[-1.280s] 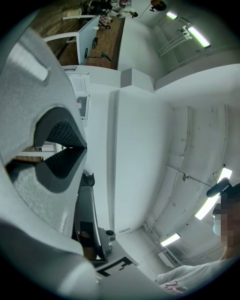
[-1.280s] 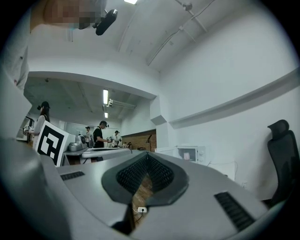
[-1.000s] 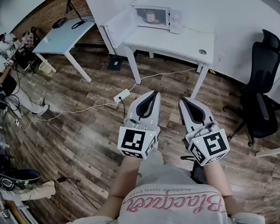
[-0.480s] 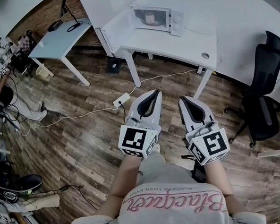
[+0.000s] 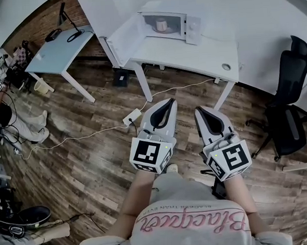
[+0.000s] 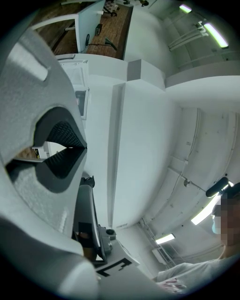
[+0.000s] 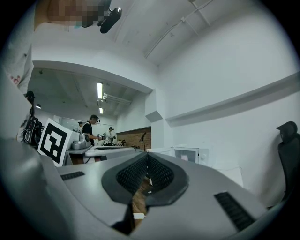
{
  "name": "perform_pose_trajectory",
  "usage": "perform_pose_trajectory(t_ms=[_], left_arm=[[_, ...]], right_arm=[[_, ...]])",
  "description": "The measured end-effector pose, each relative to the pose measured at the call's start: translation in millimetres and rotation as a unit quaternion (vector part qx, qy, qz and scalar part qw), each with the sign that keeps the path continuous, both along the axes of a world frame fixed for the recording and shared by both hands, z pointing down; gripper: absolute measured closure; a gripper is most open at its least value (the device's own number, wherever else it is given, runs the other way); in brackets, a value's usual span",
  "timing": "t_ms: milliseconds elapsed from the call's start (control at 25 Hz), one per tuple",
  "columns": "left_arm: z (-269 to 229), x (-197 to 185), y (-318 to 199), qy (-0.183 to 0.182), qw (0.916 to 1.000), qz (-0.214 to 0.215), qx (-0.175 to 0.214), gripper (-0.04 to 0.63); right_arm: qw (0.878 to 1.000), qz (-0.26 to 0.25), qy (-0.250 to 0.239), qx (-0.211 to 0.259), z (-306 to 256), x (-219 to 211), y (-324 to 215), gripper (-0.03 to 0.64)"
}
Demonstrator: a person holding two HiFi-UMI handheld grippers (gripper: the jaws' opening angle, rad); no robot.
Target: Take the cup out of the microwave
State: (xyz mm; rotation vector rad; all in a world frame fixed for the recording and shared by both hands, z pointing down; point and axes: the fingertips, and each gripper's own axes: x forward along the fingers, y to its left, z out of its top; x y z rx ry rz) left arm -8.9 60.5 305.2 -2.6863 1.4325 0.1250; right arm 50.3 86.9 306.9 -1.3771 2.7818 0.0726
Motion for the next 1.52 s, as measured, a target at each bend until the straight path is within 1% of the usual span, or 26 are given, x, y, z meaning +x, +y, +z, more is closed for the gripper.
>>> perform_pose_trajectory(t_ms=[320, 680, 880, 1160, 1520], left_arm=[[-0.2, -17.2, -39.5, -0.004, 0.9999, 0.014, 0.002, 0.589], [4.6, -39.4, -77.8, 0.000, 0.9998, 0.020, -0.001, 0.589], [7.2, -47.6, -87.8, 0.001, 0.9996, 0.027, -0.005, 0.589], [11.0, -47.7, -99.7, 0.004, 0.9994, 0.033, -0.012, 0.589], [21.4, -60.3, -111.9, 0.010, 0.9996, 0.017, -0.020, 0.589]], right_arm=[[1.000, 0.009, -0.006, 0.002, -3.5, -21.0, -40.7, 0.604], [1.000, 0.022, -0.008, -0.005, 0.7, -39.1, -78.9, 0.604], [1.000, 0.028, -0.008, -0.006, 0.9, -48.5, -87.2, 0.604], [0.999, 0.036, -0.003, -0.017, 6.9, -48.0, -99.3, 0.604], [0.999, 0.023, 0.001, -0.026, 18.4, -56.3, -111.4, 0.604]])
